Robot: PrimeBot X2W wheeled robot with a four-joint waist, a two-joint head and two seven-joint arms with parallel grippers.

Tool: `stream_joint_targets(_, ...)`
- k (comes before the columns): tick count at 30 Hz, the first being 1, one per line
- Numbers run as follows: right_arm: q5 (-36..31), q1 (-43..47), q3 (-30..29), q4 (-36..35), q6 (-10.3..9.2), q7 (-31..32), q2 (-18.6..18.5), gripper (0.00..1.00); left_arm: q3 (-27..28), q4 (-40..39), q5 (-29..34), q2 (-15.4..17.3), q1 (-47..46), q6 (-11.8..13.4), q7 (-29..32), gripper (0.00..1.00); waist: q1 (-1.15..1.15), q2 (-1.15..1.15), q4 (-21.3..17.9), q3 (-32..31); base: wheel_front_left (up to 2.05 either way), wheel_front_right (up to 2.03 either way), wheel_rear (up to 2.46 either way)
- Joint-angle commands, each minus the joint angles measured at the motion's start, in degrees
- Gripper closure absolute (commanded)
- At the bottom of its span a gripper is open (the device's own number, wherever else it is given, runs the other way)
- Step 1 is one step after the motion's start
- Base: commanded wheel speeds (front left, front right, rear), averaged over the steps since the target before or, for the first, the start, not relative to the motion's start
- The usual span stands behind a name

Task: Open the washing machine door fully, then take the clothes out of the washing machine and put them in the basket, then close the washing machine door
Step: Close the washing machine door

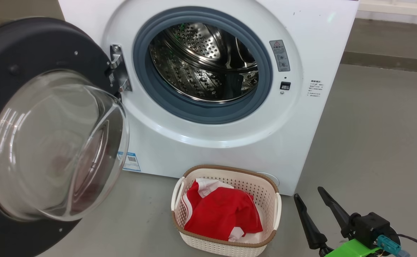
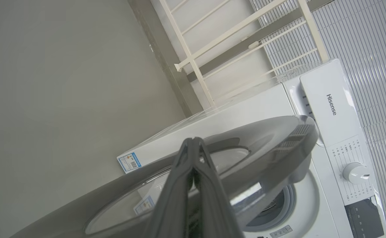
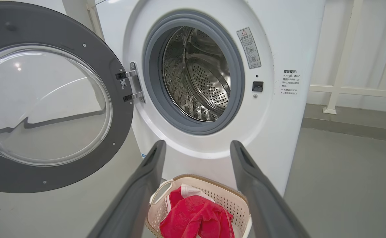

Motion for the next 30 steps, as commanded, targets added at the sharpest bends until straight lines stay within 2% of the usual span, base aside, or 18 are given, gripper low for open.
stream_joint_targets(1, -0.1, -1.7, 1.1, -1.2, 0.37, -0.4, -0.4, 0.0, 0.4, -2.0, -0.8, 0.6, 1.3, 0.2, 1.7, 1.0, 0.0, 0.0, 0.1, 0.0, 0.0, 0.0, 0.0)
stream_joint_targets(7, -0.2, -1.8, 1.1, -1.0, 0.37, -0.4, 0.0, 0.0, 1.4, -6.5, -2.9, -1.7, 3.3, 0.6, 3.5, 1.0, 0.0, 0.0, 0.3, 0.0, 0.0, 0.0, 0.0)
stream_joint_targets(16, 0.0, -1.7, 0.8, -0.9, 0.37, -0.4, 0.3, 0.0, 2.9, -15.6, -6.1, -6.3, 7.4, 2.7, 6.4, 1.0, 0.0, 0.0, 0.6, 0.3, 0.0, 0.0, 0.0)
stream_joint_targets(26, 0.1, -1.9, 0.6, -0.5, 0.37, -0.4, 0.8, 0.0, 3.7, -26.2, -8.6, -14.2, 10.7, 6.0, 6.0, 1.0, 0.0, 0.0, 0.7, 0.3, 0.0, 0.0, 0.0)
stream_joint_targets(30, 0.2, -2.2, 0.5, -0.4, 0.37, -0.4, 0.9, 0.0, 3.2, -30.8, -9.1, -16.4, 12.4, 7.0, 6.9, 1.0, 0.0, 0.0, 0.3, 0.3, 0.0, 0.0, 0.0)
